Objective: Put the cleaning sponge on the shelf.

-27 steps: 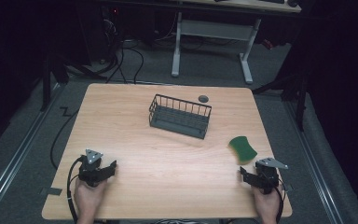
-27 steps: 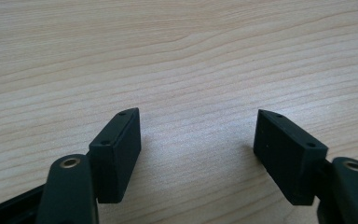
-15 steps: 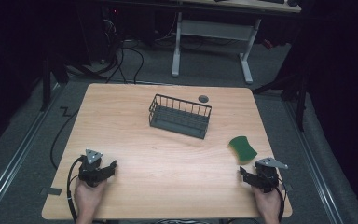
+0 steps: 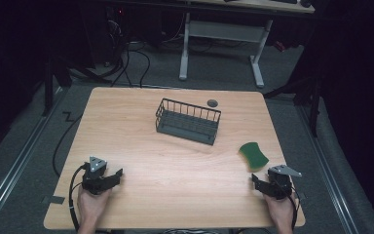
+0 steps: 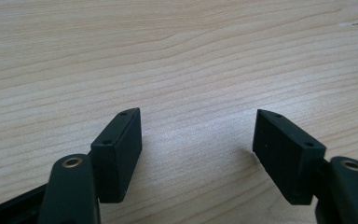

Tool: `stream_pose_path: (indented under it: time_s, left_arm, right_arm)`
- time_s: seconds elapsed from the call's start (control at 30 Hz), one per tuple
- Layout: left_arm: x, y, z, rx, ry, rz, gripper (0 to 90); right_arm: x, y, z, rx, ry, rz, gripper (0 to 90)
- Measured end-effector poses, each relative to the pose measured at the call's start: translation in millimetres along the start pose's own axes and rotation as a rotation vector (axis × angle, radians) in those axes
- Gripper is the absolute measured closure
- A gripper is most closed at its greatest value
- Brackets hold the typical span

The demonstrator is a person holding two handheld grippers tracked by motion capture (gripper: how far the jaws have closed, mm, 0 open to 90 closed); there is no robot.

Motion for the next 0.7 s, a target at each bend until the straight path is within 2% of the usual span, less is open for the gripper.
stream_pose_path:
  time_s: [0.03, 0.17, 0.23, 0.43, 0.6, 0.7]
  left_arm:
    - [0.1, -0.2, -0.1, -0.002, 0.001, 0.000, 33.4]
    - [1.2, 0.6, -0.9, 0.000, -0.002, -0.002, 33.1]
    - [2.1, 1.3, -2.0, 0.001, -0.007, 0.006, 33.1]
    - [4.4, 2.3, -9.6, -0.006, -0.005, 0.024, 34.2]
    - [4.4, 6.6, -18.0, 0.011, -0.002, 0.044, 35.0]
    - [4.5, 10.7, -28.5, 0.028, 0.005, 0.062, 35.4]
  right_arm:
    - [0.7, 1.1, 0.0, 0.008, -0.007, 0.006, 25.2]
    - [0.7, 2.9, 0.3, 0.006, -0.013, 0.007, 25.3]
    - [-0.5, 3.0, 0.8, 0.008, -0.015, 0.008, 29.4]
    - [-7.6, 4.2, 0.2, 0.024, 0.046, 0.039, 38.6]
    - [-14.3, 3.1, -6.0, 0.011, 0.077, 0.018, 42.4]
    - [-19.9, 1.5, -14.3, 0.017, 0.100, -0.015, 45.0]
Point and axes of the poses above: each handheld gripper's, and its own axes: x roughly forward along the jaws, z roughly out of its underside, y roughly to its right, the point moved 5 cm from there along x, roughly forward along the jaws, and after that the axes turned 15 degrees about z, right-handed, at the moved point
